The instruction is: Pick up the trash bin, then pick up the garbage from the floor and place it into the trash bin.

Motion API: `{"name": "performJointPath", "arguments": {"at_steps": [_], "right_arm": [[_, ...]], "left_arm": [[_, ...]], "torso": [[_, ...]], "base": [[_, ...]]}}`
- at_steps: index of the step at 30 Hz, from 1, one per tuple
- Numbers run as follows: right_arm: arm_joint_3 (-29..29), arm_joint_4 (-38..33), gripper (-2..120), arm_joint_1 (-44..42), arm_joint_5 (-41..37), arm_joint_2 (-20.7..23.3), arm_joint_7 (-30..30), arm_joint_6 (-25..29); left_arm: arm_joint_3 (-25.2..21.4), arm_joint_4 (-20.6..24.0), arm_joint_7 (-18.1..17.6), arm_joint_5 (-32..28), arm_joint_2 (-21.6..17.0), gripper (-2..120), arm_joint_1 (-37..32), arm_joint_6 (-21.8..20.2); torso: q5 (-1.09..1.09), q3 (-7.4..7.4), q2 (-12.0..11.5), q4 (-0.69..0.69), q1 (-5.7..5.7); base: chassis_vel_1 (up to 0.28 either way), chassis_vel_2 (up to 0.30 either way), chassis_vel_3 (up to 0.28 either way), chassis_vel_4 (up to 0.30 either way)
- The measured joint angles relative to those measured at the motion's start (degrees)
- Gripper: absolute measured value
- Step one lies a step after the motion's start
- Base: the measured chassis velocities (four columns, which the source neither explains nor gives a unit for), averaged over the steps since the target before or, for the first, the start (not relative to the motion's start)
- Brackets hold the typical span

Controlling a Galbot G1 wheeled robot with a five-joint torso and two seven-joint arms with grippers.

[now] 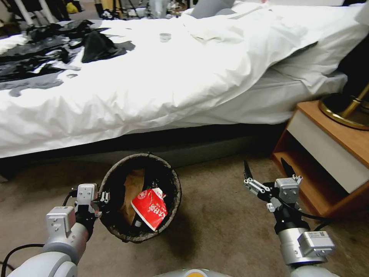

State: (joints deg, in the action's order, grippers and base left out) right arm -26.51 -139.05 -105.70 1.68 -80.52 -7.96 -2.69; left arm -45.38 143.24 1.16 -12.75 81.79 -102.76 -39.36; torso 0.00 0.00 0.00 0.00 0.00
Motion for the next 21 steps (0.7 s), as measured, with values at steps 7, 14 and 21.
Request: {"name": "performJointPath", "arguments": {"at_steps": [7, 14, 21], "right_arm": [[0.8, 1.0, 100, 0.0, 0.0, -0.3, -0.7, -0.2], [1.5, 1.9, 100, 0.3, 0.0, -0.3, -1.4, -0.4], [1.4, 2.4, 100, 0.5, -0.3, -0.3, -2.6, -0.4]], "left_arm": [[0.0, 0.0, 0.0, 0.0, 0.0, 1, 0.0, 0.0], [0.0, 0.0, 0.0, 0.0, 0.0, 1, 0.0, 0.0], [0.0, 0.0, 0.0, 0.0, 0.0, 1, 0.0, 0.0]], "torso": [[0.0, 0.0, 0.0, 0.0, 0.0], [0.0, 0.0, 0.0, 0.0, 0.0], [0.01, 0.0, 0.0, 0.0, 0.0]], "base": [[0.079, 0.081, 0.077, 0.081], [0.097, 0.101, 0.101, 0.093], [0.091, 0.096, 0.089, 0.099]]}}
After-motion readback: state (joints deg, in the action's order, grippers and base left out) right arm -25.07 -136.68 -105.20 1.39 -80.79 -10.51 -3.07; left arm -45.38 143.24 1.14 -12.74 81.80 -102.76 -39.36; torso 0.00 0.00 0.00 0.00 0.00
